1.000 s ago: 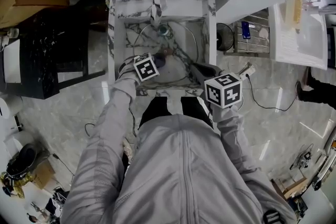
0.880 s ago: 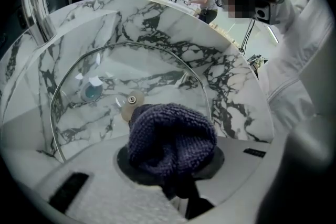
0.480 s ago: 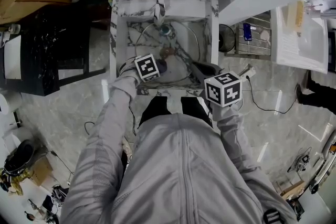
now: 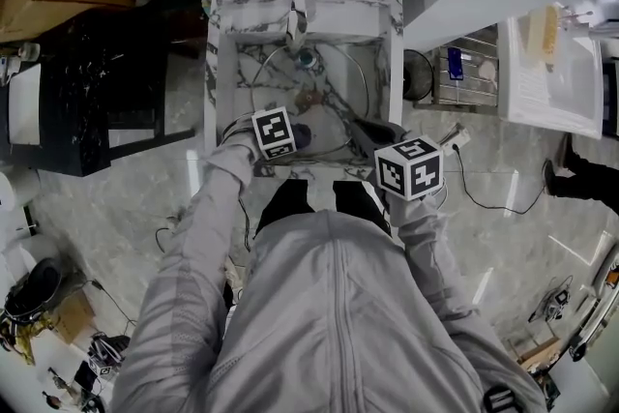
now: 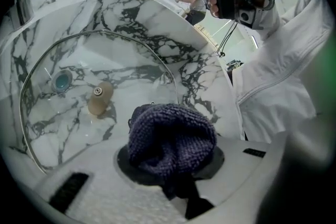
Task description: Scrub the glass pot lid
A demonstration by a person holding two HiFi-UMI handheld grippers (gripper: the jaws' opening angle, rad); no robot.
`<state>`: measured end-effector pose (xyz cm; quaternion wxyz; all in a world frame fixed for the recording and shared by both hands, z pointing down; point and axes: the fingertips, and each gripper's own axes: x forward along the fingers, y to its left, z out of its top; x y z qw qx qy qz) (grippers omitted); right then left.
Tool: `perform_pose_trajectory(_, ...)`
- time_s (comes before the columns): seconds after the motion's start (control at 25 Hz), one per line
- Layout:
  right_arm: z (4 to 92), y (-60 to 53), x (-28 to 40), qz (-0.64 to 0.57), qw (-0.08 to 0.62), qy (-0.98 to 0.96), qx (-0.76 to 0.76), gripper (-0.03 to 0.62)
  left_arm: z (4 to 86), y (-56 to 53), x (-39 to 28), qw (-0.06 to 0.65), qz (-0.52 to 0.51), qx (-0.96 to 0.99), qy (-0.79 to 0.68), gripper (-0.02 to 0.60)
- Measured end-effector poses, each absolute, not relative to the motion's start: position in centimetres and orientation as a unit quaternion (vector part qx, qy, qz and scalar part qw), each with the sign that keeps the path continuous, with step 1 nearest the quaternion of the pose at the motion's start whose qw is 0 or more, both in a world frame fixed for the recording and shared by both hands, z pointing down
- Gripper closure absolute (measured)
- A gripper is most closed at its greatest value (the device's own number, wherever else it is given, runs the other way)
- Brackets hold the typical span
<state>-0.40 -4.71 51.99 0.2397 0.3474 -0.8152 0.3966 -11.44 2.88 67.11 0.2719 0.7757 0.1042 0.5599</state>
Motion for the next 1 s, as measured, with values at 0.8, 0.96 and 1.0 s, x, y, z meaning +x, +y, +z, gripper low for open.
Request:
perform_pose_trajectory(0.8,52.5,-4.9,-1.1,0.407,0.239,-0.812,0.344,0.56,63.8,-14.0,-14.3,0.048,0.524,0.837,-0.149,0.492)
perform_pose_trajectory(0.96,52.9,-5.0,-0.2,0.414,0.236,-0.804,0.356,0.56,63.9,-17.2,-14.9,0.022,0.536,0.822,-0.194,0.492)
perform_pose_trajectory(1.0,53.0,-5.1,0.0,0.415,0.235,-0.802,0.36,0.56,64.0,-17.7,-15.1,0.016,0.537,0.819,-0.203,0.492)
